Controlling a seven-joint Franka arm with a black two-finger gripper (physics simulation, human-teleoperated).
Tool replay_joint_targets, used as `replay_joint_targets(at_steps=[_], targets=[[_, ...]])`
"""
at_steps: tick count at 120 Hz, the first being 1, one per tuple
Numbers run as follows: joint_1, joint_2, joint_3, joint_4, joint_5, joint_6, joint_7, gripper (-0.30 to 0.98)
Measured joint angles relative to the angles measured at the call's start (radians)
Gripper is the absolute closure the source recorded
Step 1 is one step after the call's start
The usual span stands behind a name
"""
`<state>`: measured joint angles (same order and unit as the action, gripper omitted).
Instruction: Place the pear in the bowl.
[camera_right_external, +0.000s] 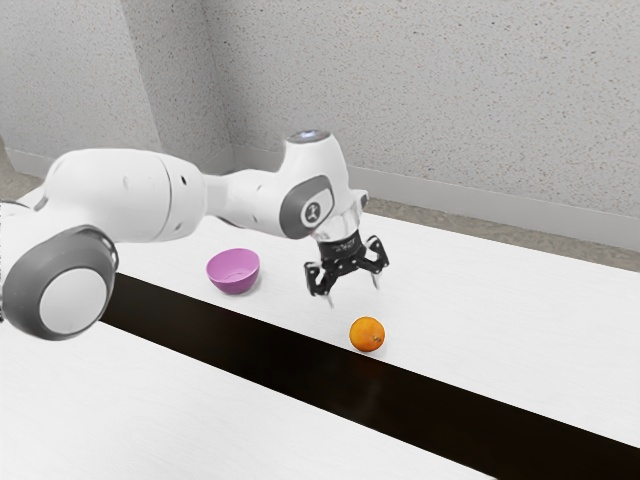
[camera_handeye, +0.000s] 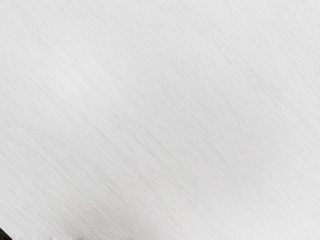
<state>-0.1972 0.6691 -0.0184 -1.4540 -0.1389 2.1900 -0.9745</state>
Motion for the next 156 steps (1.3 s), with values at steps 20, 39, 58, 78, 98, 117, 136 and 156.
replay_joint_targets(at_steps=[20, 39, 58, 78, 98, 117, 136, 156], targets=[[-0.024, 0.006, 0.000, -0.005, -0.017, 0.029, -0.117, 0.00], [-0.053, 0.003, 0.008, -0.034, -0.051, 0.054, -0.201, 0.00], [-0.064, -0.025, 0.026, -0.109, -0.066, 0.086, -0.263, 0.00], [-0.073, -0.050, 0.028, -0.158, -0.070, 0.123, -0.313, 0.00], [-0.084, -0.052, 0.028, -0.165, -0.072, 0.147, -0.351, 0.00], [-0.085, -0.052, 0.028, -0.184, -0.074, 0.173, -0.378, 0.00], [-0.085, -0.045, 0.028, -0.189, -0.076, 0.194, -0.399, 0.00], [-0.085, -0.040, 0.028, -0.203, -0.086, 0.213, -0.416, 0.00]])
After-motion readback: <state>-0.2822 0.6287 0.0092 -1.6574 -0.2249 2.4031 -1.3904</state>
